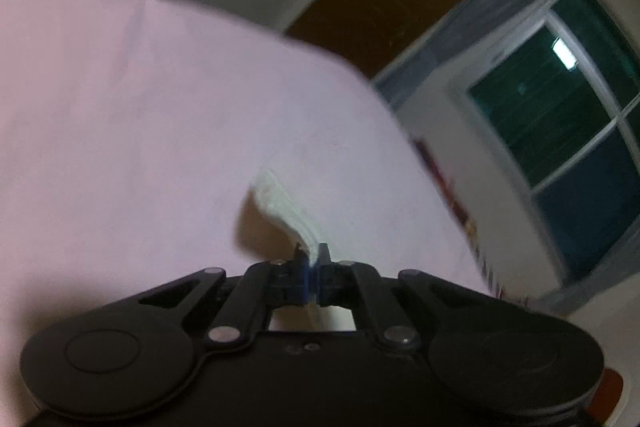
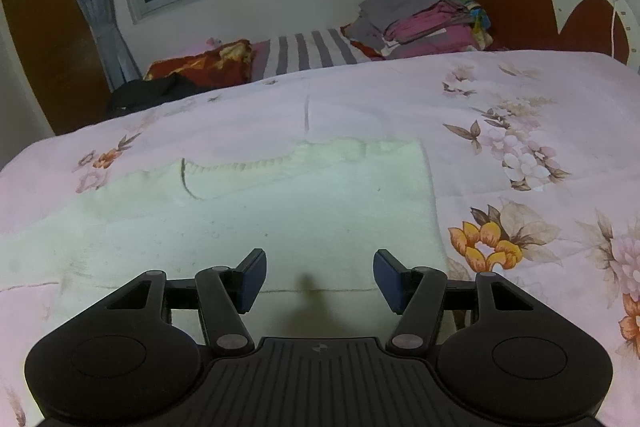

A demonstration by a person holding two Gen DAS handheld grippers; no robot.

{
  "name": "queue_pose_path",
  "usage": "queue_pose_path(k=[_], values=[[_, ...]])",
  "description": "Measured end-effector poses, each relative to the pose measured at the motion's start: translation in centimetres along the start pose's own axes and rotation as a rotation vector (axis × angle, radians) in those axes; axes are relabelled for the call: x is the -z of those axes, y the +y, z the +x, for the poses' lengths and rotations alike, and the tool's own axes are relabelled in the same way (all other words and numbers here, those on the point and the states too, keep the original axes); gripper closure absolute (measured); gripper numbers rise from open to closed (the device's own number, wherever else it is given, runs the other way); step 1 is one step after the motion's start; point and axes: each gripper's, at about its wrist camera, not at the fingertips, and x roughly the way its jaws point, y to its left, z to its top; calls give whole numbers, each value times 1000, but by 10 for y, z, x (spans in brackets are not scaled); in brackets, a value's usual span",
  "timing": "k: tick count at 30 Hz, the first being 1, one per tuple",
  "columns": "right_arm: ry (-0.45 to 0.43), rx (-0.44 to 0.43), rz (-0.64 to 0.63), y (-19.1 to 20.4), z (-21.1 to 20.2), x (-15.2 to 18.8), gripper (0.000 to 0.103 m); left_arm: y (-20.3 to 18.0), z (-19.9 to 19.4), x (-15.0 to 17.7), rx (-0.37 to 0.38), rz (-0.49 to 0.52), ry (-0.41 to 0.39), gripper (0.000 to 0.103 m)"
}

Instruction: Fold small clothes

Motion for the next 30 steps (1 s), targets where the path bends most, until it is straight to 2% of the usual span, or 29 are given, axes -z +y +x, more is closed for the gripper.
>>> queue_pose_path(k=[3,4,8,13,17,21,24,28,30], values=[[-8,9,8,-7,-2,-1,43,0,13,0,-68,-11,43,101],[-6,12,14,-10,-2,-1,43,-3,13,2,-60,-3,46,101],[-11,37,48,-27,-3,0,43,-43,4,16,25,122,24,101],[-12,42,82,-44,-5,1,43,-111,-2,57,151,268,95,101],[-18,30,99,-52,-11,4,43,-176,0,107,243,421,176,101],[-29,28,100,-63,-20,5,43,-239,-3,171,321,584,245,101],[-38,34,121,-79,-27,6,43,-278,-8,227,380,702,328,101],[-47,50,162,-105,-39,8,43,-305,-21,308,428,871,427,101],[-49,58,181,-118,-46,10,43,-316,-26,340,448,918,457,101]])
